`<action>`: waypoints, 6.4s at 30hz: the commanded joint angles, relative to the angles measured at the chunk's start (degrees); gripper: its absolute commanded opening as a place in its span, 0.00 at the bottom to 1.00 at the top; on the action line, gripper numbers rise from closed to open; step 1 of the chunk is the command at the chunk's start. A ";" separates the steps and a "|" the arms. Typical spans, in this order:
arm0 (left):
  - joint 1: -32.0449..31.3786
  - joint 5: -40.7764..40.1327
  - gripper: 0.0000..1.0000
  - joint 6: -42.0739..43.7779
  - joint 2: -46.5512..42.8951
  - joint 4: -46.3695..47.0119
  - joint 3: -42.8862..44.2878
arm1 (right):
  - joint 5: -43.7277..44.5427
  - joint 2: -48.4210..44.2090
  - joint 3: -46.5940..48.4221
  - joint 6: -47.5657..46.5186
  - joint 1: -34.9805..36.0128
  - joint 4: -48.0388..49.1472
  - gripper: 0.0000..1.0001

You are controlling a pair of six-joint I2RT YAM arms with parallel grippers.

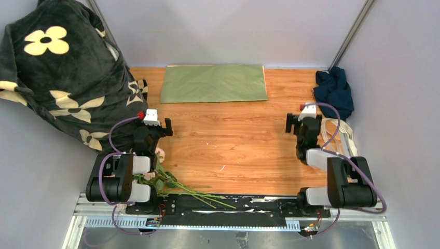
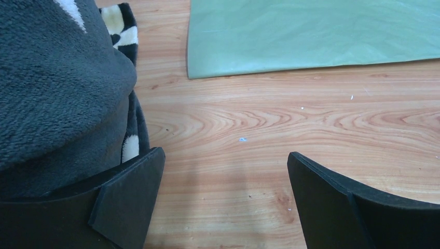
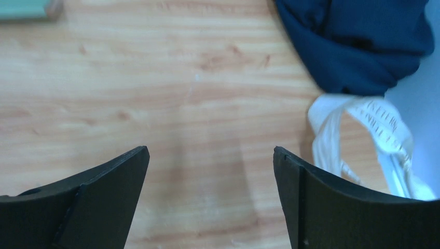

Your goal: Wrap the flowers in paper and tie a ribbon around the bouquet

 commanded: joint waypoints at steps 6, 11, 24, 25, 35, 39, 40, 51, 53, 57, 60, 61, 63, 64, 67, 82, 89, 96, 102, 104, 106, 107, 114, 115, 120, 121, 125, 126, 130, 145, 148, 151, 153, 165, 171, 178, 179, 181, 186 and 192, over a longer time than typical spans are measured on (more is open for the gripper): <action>0.30 11.17 1.00 4.26 -9.18 -22.98 11.73 | -30.82 10.11 44.20 20.49 -5.58 -55.26 0.78; -1.78 26.66 0.97 11.41 -11.53 -56.57 33.57 | -38.55 27.47 60.34 29.95 -5.36 -61.78 0.77; -10.65 -0.36 0.95 31.27 -10.80 -110.87 56.67 | -45.36 61.74 87.42 42.60 0.11 -65.56 0.74; -10.60 -7.26 0.94 29.88 -11.91 -112.43 56.79 | -46.82 62.38 86.78 43.80 0.60 -62.34 0.73; -9.82 -9.63 1.00 28.67 -14.45 -113.10 58.98 | -53.31 64.70 85.68 50.86 4.92 -51.52 0.21; -9.81 -9.18 1.00 24.31 -16.62 -105.11 55.74 | -54.30 58.67 78.14 53.22 4.12 -43.79 0.00; -9.81 -10.53 1.00 23.39 -16.26 -103.82 55.18 | -53.92 56.03 74.96 52.67 3.79 -43.31 0.00; -9.63 9.49 1.00 16.26 -15.72 -98.46 55.40 | -26.07 3.65 22.84 36.32 0.83 -49.61 0.08; -9.71 11.17 1.00 16.01 -16.14 -97.72 55.59 | -24.38 2.22 21.71 32.52 1.18 -55.27 0.73; -9.72 5.08 1.00 16.04 -15.98 -96.89 55.01 | -14.63 5.87 34.13 23.28 2.00 -75.50 0.90; -9.72 3.68 1.00 16.09 -15.99 -96.39 53.79 | 8.32 1.28 39.81 21.50 10.53 -80.33 0.90; -9.69 3.84 1.00 16.20 -16.00 -96.35 53.53 | 19.77 -0.69 41.07 21.16 17.13 -80.96 0.90; -9.70 3.88 1.00 16.27 -16.04 -96.31 53.11 | 26.84 -2.07 43.65 20.93 25.31 -82.28 0.91; -9.67 3.91 1.00 16.30 -16.09 -96.26 52.97 | 24.61 -2.67 44.35 19.81 31.38 -81.05 0.91; -9.64 3.51 1.00 16.25 -16.22 -95.97 52.78 | -16.56 -4.98 39.77 7.10 41.89 -64.25 0.88; -9.59 2.76 1.00 16.02 -17.16 -96.55 51.40 | -24.24 27.89 49.86 9.04 69.19 -33.70 0.90; -9.63 1.63 1.00 16.24 -17.97 -97.02 52.34 | -24.78 34.77 54.33 10.47 69.23 -36.89 0.10; -3.32 -5.23 1.00 17.48 -15.91 -96.77 56.48 | -13.60 18.18 41.40 9.38 67.55 -48.22 0.00; -2.72 6.48 1.00 18.35 -16.76 -96.44 56.02 | 0.21 5.82 35.84 15.91 62.77 -60.72 0.00; -2.74 10.00 1.00 18.04 -16.93 -96.52 55.19 | 3.88 1.49 36.35 16.69 60.98 -65.15 0.00; -2.71 9.55 1.00 17.97 -16.42 -96.57 54.81 | 6.41 -2.71 37.38 18.61 56.28 -69.30 0.00; -2.70 8.83 1.00 17.96 -15.99 -96.61 54.69 | 6.39 -4.88 37.83 19.71 52.42 -71.22 0.00; -3.01 10.38 0.99 18.39 -13.29 -98.10 53.63 | 7.04 -1.03 39.73 13.99 9.78 -76.45 0.00; -3.33 10.33 0.99 18.50 -12.98 -98.08 53.29 | 6.77 2.28 40.47 12.65 6.66 -76.35 0.00; -6.56 8.01 0.98 20.02 -11.38 -98.23 51.44 | -2.01 21.66 52.48 10.62 -1.99 -83.25 0.55; -6.94 7.92 0.98 20.12 -10.98 -98.34 51.25 | 0.47 25.94 55.51 10.51 -2.00 -86.24 0.68; -8.19 7.56 0.97 21.28 -9.00 -98.33 49.74 | 11.86 29.73 63.20 12.36 -1.04 -89.78 0.78; -8.67 7.11 0.95 21.76 -7.84 -98.12 49.32 | 12.85 29.13 63.50 12.28 -0.03 -88.45 0.78; -11.60 3.08 0.86 23.97 -0.48 -95.85 48.67 | -5.33 28.46 64.25 9.17 0.49 -78.55 0.74; -13.21 -7.80 0.71 22.74 33.90 -91.65 71.31 | -24.09 52.66 80.76 17.81 0.59 -79.96 0.63; -13.23 -9.81 0.71 23.33 37.66 -91.59 74.09 | -24.85 52.56 77.06 17.89 2.17 -79.40 0.49; -13.23 -13.43 0.71 24.19 40.46 -90.85 77.53 | -24.03 47.76 68.23 18.22 6.63 -77.04 0.28; -13.23 -15.22 0.72 24.97 42.51 -90.53 80.27 | -23.74 43.07 58.30 19.56 10.55 -73.27 0.20; -15.08 -4.28 0.78 31.77 38.95 -90.91 80.51 | -28.70 14.08 34.10 29.34 36.62 -67.64 0.27; -18.06 5.75 0.87 30.48 20.73 -97.22 69.20 | -25.01 8.50 37.55 20.25 24.97 -71.69 0.68; -19.13 -6.78 0.86 29.68 12.90 -103.69 57.26 | -28.56 32.89 67.65 5.34 17.00 -78.06 0.82; -18.71 -8.47 0.86 29.66 13.28 -103.64 56.28 | -29.55 38.55 73.19 3.04 17.01 -79.89 0.82; -17.08 -9.53 0.85 29.21 14.25 -103.47 55.44 | -30.40 45.52 83.04 2.18 17.03 -82.83 0.81; -11.60 -11.13 0.84 28.73 19.59 -98.50 56.00 | -35.48 59.61 96.02 4.10 17.08 -82.40 0.79; -11.03 -10.39 0.83 28.86 28.34 -95.18 62.45 | -54.98 63.94 91.68 6.37 17.91 -75.01 0.73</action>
